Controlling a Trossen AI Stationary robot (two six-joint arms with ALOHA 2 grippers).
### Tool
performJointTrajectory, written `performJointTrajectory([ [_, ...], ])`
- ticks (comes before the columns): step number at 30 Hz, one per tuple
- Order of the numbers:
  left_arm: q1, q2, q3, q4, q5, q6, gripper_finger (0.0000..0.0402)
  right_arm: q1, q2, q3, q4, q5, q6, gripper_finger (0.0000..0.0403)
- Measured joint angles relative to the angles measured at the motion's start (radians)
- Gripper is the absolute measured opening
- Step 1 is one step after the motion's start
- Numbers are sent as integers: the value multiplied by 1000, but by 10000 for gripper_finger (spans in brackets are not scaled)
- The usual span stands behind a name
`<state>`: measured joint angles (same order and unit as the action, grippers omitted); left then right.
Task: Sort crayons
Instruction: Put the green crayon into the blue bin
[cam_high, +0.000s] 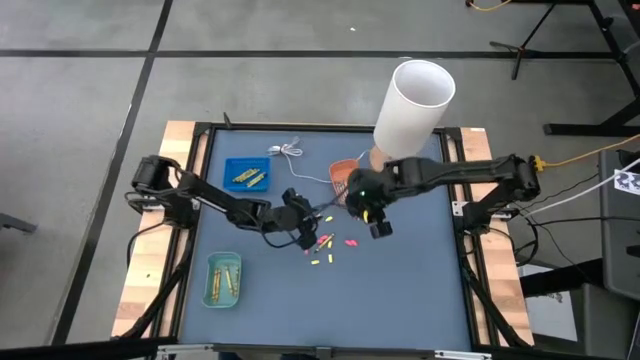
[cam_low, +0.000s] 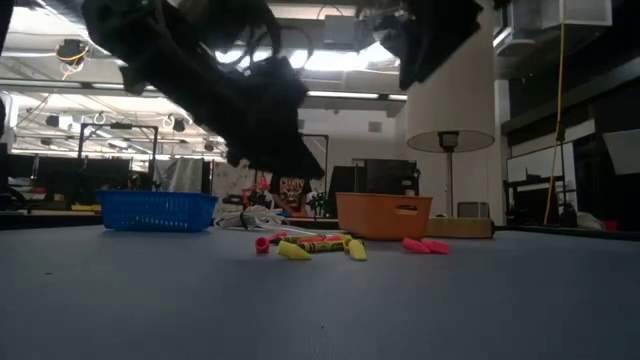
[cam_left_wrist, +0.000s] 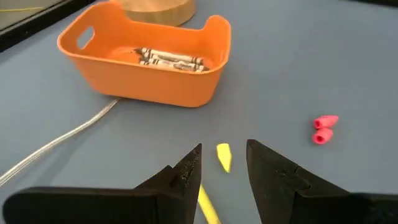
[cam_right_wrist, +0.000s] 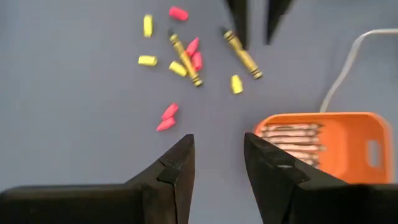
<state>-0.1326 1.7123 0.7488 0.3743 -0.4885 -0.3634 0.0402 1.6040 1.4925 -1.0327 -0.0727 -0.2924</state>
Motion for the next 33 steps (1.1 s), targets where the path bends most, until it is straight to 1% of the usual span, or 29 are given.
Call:
performJointTrajectory([
  [2, 13, 16, 2, -2, 2, 0, 111, 16, 1, -47, 28, -1, 0, 136],
  [7, 44, 47, 2, 7, 9, 0, 111, 48, 1, -166, 190, -8, 0, 136],
  [11, 59, 65, 3, 16, 19, 0, 111, 60, 1, -247, 310, -48, 0, 136],
  [14, 62, 80, 1, 13, 21, 0, 111, 61, 1, -289, 363, -81, 7, 136],
  [22, 61, 139, 3, 48, 26, -21, 111, 58, 1, -344, 455, -97, 35, 136],
  [33, 59, 206, 3, 55, 65, -30, 111, 58, 1, -352, 466, -97, 37, 136],
])
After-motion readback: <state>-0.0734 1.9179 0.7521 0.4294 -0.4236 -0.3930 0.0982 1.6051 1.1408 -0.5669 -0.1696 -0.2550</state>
